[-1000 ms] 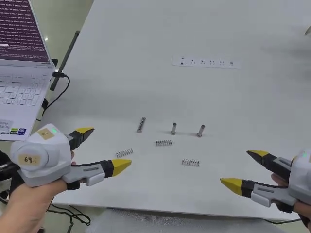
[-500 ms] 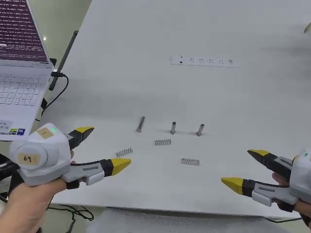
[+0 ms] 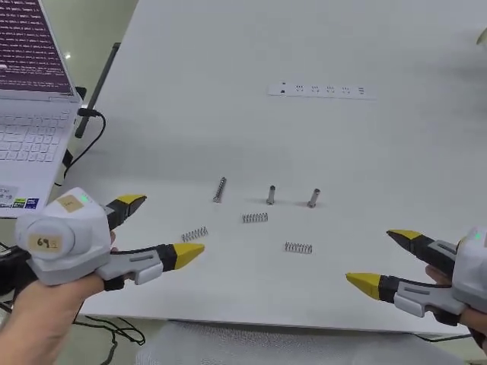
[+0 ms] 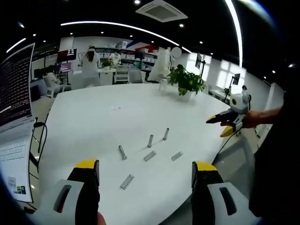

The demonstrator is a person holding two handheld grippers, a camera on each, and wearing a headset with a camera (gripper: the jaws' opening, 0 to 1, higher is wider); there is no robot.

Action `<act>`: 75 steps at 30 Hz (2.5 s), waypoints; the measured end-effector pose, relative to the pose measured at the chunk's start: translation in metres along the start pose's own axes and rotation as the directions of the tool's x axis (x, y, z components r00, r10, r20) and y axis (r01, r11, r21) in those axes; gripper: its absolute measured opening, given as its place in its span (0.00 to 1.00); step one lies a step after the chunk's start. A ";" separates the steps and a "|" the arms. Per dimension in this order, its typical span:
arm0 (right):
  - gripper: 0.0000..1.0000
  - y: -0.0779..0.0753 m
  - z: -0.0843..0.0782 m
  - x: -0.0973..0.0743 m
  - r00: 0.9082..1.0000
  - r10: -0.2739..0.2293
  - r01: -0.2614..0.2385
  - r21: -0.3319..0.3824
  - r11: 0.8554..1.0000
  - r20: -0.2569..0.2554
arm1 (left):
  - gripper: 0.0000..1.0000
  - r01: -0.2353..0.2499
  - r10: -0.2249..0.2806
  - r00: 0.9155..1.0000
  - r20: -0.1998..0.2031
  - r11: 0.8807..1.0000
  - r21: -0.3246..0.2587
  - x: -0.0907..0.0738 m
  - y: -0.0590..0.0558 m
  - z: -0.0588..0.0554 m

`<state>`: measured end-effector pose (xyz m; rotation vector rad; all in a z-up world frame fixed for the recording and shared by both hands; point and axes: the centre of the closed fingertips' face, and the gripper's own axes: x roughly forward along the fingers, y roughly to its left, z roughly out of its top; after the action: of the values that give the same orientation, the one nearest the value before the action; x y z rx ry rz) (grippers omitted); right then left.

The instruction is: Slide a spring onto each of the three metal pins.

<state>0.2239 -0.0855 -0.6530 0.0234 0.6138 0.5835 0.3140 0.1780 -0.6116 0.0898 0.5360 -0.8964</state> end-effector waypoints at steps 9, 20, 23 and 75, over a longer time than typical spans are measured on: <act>0.68 -0.002 0.000 -0.001 1.000 -0.006 0.006 0.004 1.000 0.001 | 0.77 0.013 -0.013 1.000 -0.007 1.000 0.001 0.010 0.001 0.001; 0.67 -0.001 -0.002 -0.002 1.000 -0.022 0.022 0.005 1.000 -0.004 | 0.76 0.031 -0.031 0.999 -0.021 0.999 0.017 0.022 0.010 0.004; 0.66 -0.001 -0.003 -0.003 1.000 -0.027 0.027 0.009 1.000 -0.004 | 0.75 0.034 -0.034 0.999 -0.024 0.999 0.021 0.026 0.014 0.005; 0.63 -0.004 -0.014 -0.008 0.999 -0.043 0.044 0.034 0.998 -0.023 | 0.63 0.052 -0.054 0.998 -0.042 0.998 -0.035 0.123 0.051 0.017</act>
<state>0.2131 -0.0947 -0.6612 0.0353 0.6448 0.5314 0.4220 0.1167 -0.6632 0.0641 0.5958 -0.9382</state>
